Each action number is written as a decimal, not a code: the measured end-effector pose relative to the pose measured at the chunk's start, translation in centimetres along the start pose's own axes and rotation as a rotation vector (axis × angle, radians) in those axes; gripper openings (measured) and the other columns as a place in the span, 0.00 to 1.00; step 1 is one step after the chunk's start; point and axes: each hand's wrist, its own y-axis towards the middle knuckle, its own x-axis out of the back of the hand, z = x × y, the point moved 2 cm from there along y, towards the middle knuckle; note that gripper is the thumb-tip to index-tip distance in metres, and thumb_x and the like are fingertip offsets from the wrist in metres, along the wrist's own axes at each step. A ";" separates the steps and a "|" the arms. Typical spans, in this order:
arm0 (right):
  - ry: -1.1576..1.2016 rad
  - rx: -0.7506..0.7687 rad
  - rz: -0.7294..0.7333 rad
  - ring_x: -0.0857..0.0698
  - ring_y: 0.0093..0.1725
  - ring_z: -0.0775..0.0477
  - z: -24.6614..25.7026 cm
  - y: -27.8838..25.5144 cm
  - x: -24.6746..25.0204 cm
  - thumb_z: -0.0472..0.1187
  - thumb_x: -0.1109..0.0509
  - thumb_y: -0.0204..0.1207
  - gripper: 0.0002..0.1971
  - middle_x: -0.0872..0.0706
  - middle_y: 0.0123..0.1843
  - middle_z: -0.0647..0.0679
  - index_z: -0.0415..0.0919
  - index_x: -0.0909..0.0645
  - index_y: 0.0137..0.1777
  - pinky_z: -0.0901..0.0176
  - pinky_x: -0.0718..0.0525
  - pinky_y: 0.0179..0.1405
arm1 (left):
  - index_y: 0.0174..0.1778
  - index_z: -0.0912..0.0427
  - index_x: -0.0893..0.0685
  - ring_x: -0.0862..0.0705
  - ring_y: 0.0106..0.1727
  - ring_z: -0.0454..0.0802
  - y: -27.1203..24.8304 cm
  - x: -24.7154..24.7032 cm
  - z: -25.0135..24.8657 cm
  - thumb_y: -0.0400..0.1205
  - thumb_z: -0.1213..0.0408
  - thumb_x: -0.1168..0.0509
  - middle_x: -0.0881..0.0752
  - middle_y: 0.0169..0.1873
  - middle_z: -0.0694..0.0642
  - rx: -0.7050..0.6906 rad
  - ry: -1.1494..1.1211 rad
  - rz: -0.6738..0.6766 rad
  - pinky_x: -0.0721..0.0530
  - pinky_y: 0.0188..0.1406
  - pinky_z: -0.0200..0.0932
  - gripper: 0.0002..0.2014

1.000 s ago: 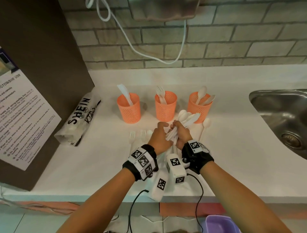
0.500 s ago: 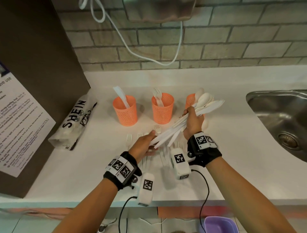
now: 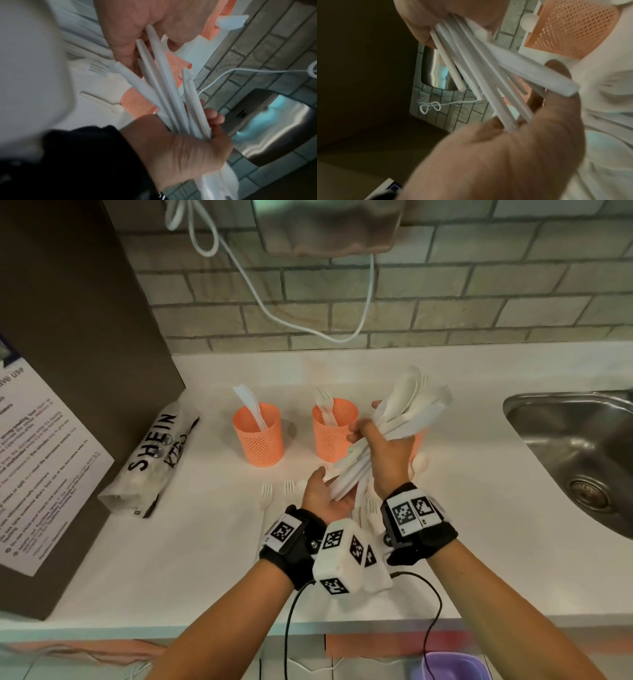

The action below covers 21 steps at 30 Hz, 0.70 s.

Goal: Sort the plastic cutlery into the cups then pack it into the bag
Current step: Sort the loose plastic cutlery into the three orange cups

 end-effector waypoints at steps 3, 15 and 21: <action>-0.077 0.029 0.045 0.15 0.34 0.55 -0.2 -0.4 -0.3 0.24 0.29 0.66 0.15 0.16 0.35 0.43 0.46 0.21 0.42 0.66 0.16 0.39 | 0.59 0.63 0.21 0.17 0.48 0.59 0.1 -0.8 0.3 0.84 0.42 0.52 0.16 0.46 0.64 0.035 0.085 0.011 0.17 0.53 0.53 0.28; -0.121 -0.087 0.056 0.19 0.36 0.41 -0.4 -0.4 0.8 0.26 0.31 0.58 0.10 0.19 0.32 0.41 0.42 0.22 0.34 0.52 0.18 0.40 | 0.57 0.64 0.19 0.13 0.40 0.59 0.3 -1.4 0.3 0.87 0.54 0.51 0.12 0.40 0.64 0.037 0.146 0.069 0.12 0.36 0.55 0.20; -0.182 -0.059 0.136 0.18 0.32 0.51 0.0 0.3 1.5 0.25 0.28 0.64 0.11 0.19 0.29 0.45 0.41 0.22 0.30 0.61 0.17 0.37 | 0.49 0.67 0.20 0.16 0.42 0.58 -0.1 -1.3 0.3 0.86 0.64 0.51 0.11 0.32 0.64 0.065 0.182 0.099 0.13 0.45 0.52 0.16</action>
